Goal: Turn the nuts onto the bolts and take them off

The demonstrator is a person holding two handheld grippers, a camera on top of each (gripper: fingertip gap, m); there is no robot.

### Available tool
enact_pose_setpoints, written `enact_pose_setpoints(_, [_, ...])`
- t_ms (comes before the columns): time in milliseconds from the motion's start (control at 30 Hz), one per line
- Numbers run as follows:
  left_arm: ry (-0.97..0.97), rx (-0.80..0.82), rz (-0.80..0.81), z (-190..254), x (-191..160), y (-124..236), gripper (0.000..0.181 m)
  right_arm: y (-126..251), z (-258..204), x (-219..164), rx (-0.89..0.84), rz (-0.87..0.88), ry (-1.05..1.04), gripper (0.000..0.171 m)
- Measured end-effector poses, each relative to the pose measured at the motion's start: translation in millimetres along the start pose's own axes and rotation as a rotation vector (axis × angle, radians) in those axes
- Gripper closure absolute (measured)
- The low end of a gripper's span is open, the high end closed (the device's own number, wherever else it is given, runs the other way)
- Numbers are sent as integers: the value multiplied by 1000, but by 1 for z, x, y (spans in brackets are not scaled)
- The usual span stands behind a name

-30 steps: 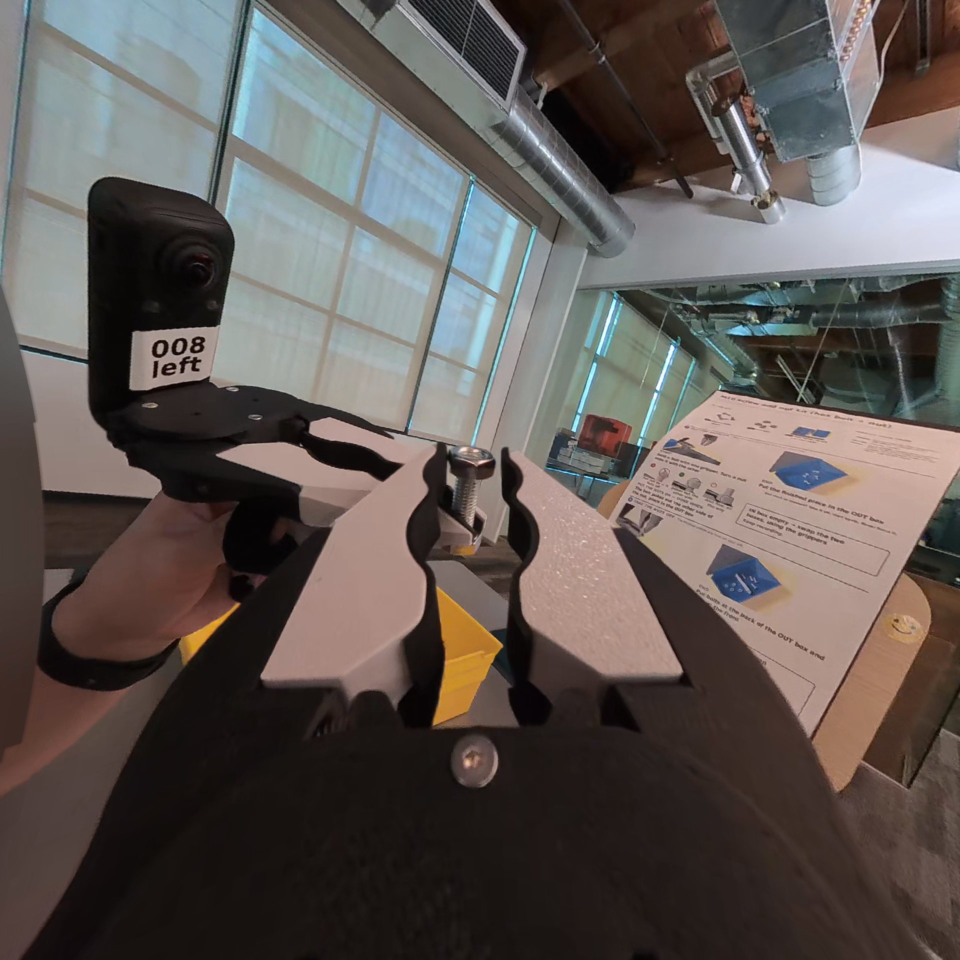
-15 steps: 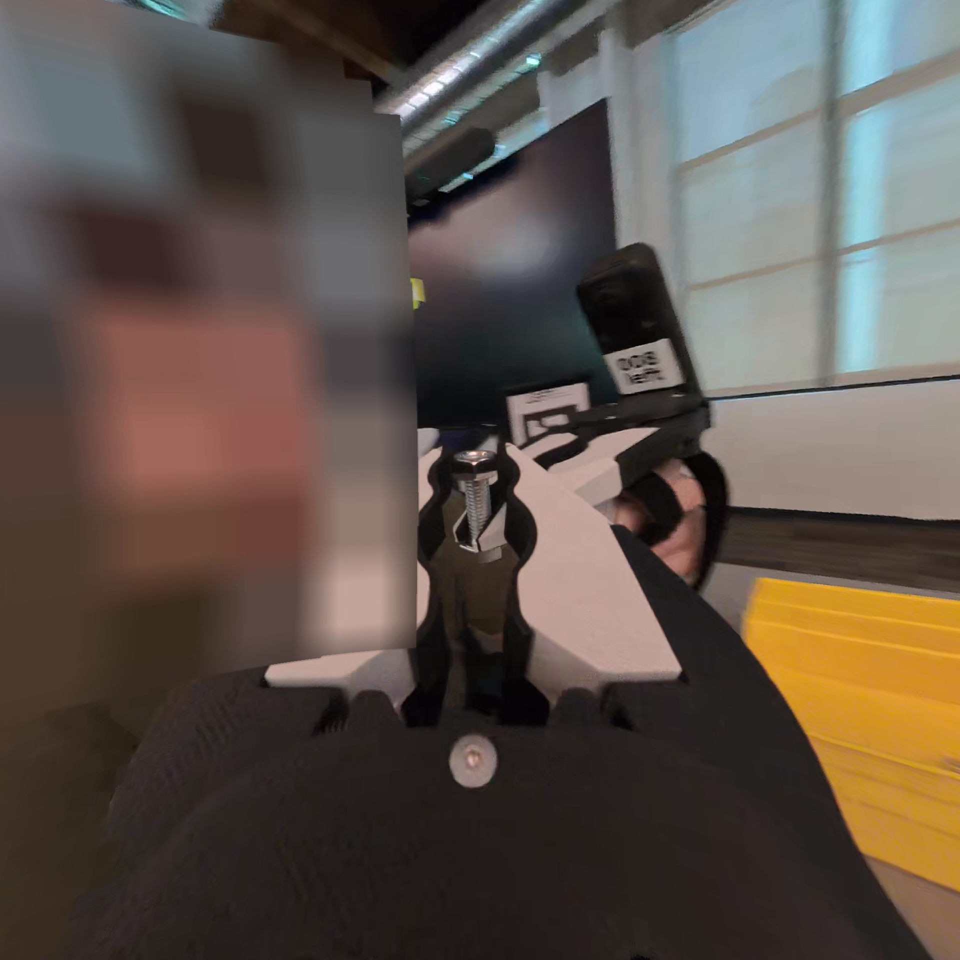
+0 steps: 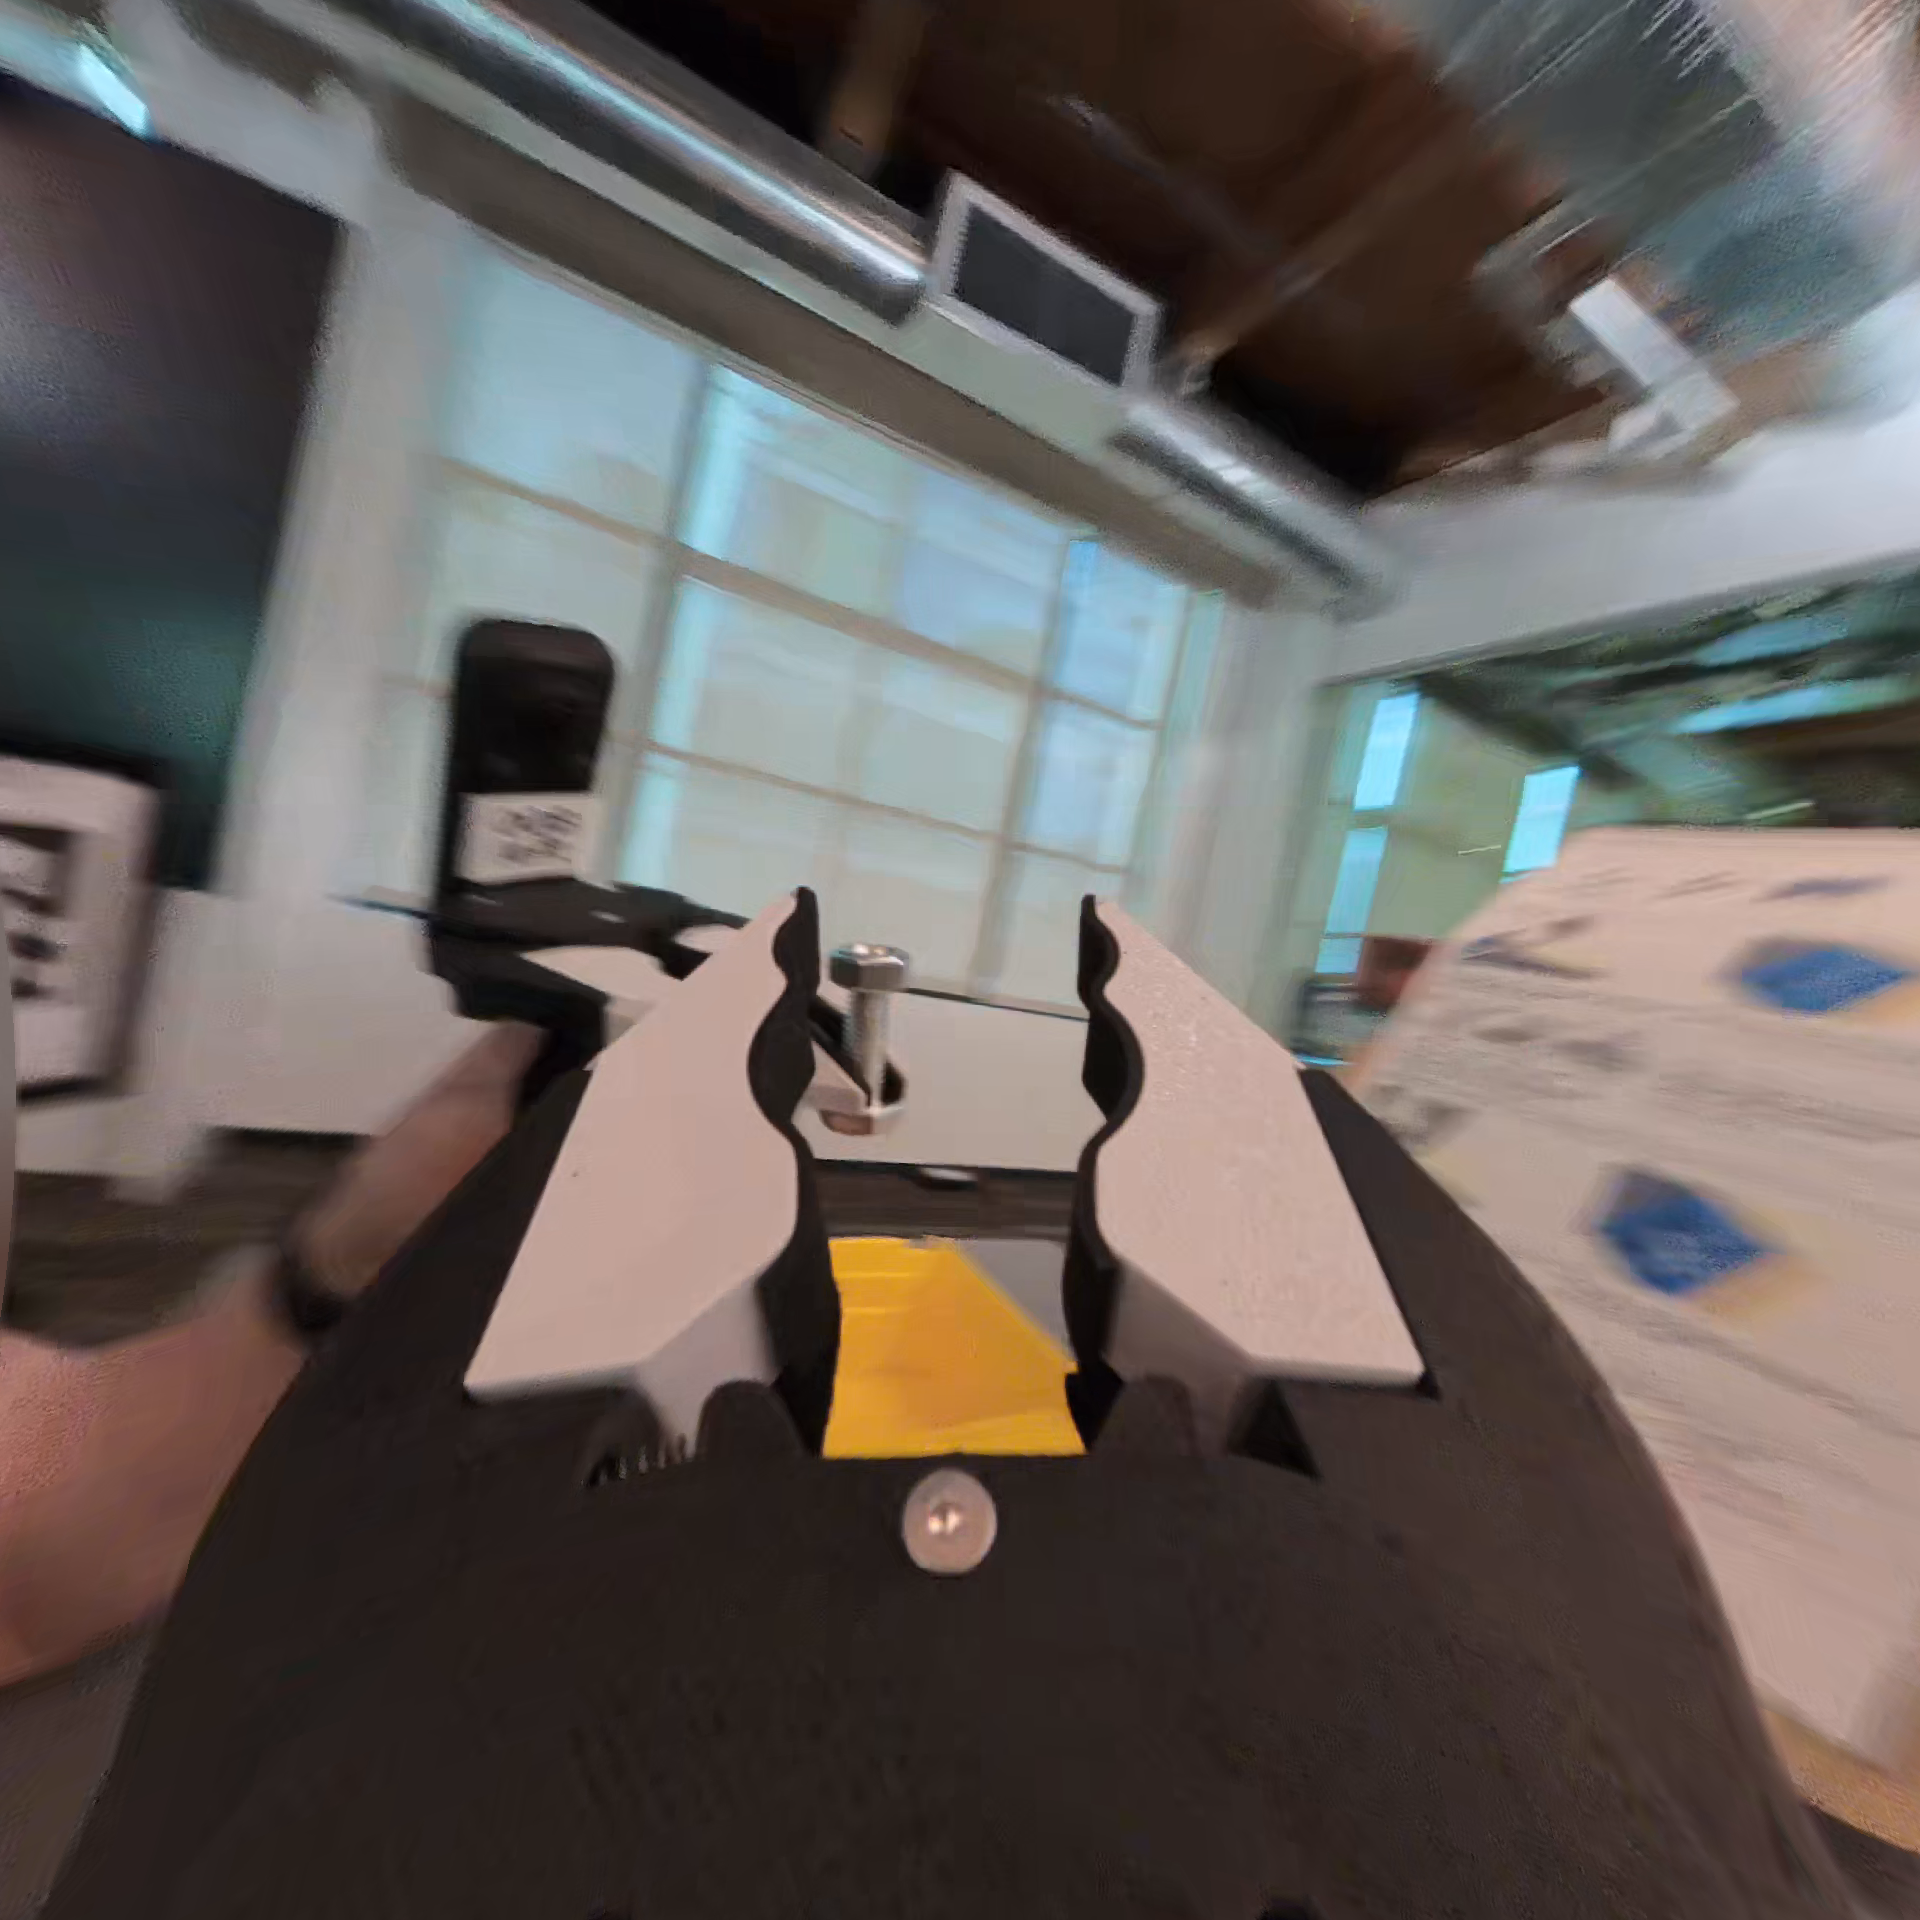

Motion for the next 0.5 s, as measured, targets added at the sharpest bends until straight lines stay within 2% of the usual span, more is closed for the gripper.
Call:
enact_pose_setpoints(100, [-47, 81, 6, -1, 0, -1, 174, -6, -15, -2, -79, -73, 188, 126])
enact_pose_setpoints(300, [-91, 115, -3, 4, 0, -2, 174, -14, -24, -12, -81, -157, 142, 139])
enact_pose_setpoints(367, [-83, 98, 1, 6, 0, -3, 174, -15, -25, -14, -59, -174, 141, 155])
enact_pose_setpoints(500, [-64, 40, 15, 10, 3, -2, 174, -12, -25, -10, 29, -153, 112, 156])
Point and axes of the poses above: each gripper's, where its closed fingertips meet, y back along the fingers, x out of its top, z = x × y across the jaws, the point moved 8 cm from there along y, back along the fingers, and after that the axes turned 7 degrees about z, right-handed, at the moved point
